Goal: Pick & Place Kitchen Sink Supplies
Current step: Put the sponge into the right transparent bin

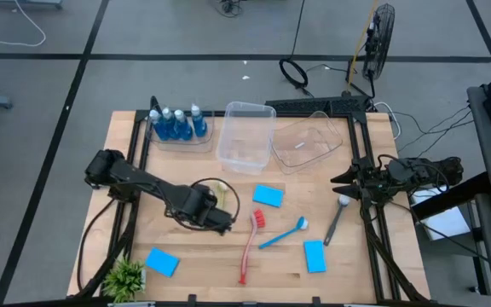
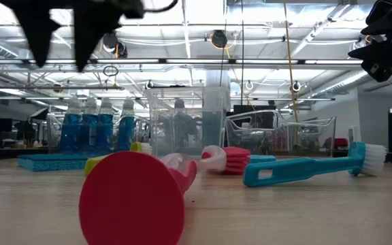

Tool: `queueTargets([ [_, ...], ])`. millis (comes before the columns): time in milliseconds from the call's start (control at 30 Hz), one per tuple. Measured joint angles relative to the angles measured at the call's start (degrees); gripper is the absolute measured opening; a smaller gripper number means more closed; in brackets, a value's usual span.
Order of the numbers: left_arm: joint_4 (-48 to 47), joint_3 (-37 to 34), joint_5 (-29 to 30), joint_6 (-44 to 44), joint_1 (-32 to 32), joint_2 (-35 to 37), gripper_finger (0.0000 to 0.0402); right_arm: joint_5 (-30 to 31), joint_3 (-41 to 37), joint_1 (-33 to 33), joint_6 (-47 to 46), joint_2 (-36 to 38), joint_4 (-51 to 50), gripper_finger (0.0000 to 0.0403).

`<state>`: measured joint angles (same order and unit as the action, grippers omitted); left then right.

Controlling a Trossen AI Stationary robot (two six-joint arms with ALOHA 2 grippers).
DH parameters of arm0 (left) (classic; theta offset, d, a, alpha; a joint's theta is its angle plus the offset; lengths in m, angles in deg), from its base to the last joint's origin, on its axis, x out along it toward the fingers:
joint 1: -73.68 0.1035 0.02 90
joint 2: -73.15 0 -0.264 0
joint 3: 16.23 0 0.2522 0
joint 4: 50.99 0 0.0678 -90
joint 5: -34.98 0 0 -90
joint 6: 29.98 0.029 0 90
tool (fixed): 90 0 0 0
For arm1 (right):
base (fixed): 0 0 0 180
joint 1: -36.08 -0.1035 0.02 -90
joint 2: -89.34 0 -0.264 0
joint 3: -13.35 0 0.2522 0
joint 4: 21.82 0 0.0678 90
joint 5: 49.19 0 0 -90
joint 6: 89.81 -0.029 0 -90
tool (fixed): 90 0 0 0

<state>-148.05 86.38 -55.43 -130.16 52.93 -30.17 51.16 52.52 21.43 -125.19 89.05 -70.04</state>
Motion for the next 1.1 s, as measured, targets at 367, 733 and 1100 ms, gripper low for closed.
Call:
queueTargets([
  [367, 4.72, -5.83, -16.79, -15.62, -5.55, -0.01, 0.0269, 0.00, 0.00, 0.00, 0.00, 0.00, -0.02, 0.0183],
  [733, 9.21, -5.86, -22.59, -35.25, -13.11, -0.01, 0.0269, 0.00, 0.00, -0.02, 0.00, 0.00, -0.02, 0.0183],
  [1100, 13.84, -13.04, -23.85, -37.34, -15.02, 0.01, 0.0269, -0.06, 0.00, 0.00, 0.00, 0.00, -0.02, 0.0183],
])
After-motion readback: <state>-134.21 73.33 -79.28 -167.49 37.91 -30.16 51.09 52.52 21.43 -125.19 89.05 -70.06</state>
